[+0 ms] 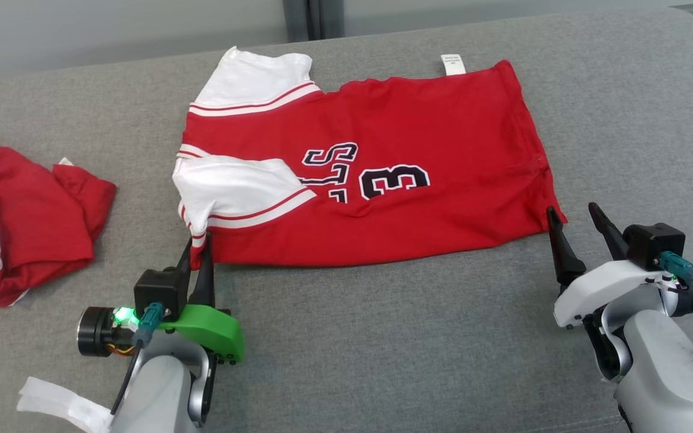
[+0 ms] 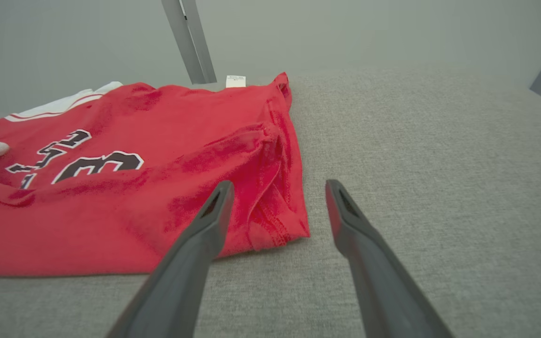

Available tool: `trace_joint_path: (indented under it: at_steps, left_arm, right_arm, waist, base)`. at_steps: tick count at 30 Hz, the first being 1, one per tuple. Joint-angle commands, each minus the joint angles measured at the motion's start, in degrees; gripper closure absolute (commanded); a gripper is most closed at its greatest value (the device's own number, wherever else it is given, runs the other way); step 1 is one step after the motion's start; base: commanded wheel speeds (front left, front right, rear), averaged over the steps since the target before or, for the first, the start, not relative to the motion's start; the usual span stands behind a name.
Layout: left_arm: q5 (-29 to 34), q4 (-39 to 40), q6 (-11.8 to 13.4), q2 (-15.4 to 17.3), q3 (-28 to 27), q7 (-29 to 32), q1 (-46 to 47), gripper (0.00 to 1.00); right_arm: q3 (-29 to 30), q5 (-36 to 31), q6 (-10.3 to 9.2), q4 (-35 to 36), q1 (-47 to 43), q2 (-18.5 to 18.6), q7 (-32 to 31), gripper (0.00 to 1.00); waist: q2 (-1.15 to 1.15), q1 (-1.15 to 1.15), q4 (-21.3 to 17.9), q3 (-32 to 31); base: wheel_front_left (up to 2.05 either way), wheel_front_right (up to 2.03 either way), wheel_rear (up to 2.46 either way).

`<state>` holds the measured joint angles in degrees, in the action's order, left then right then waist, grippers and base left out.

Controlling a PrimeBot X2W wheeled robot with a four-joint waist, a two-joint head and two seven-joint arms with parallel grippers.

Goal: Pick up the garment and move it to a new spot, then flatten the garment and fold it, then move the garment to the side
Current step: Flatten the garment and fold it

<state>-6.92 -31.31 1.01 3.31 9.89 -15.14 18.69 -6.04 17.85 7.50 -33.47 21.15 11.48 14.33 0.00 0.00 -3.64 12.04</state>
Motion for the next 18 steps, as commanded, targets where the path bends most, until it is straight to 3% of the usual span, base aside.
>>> trace_joint_path:
  at_steps: [1, 11, 18]
  left_arm:
    - [0.2, 1.1, -0.3, 0.0, 0.5, 0.0, -0.7, 1.0]
    - [-0.3, 5.6, -0.9, -0.3, 4.8, 0.0, -1.3, 1.0]
    - [-0.8, 5.1, -0.5, -0.4, 5.7, 0.0, -1.5, 1.0]
  right_arm:
    - [0.4, -0.9, -0.01, -2.0, 1.3, 0.3, -0.2, 0.0]
    - [3.2, -4.8, -0.02, -18.2, 8.8, 1.1, -0.1, 0.0]
    - [4.6, -4.1, -0.03, -24.3, 10.9, -0.5, 0.3, 0.0]
  waist:
    - [0.0, 0.0, 2.1, 0.9]
    - [0.0, 0.0, 5.4, 2.5]
    - [0.0, 0.0, 5.3, 2.2]
  base:
    - [0.0, 0.0, 0.0]
    - [0.0, 0.0, 0.0]
    - [0.0, 0.0, 0.0]
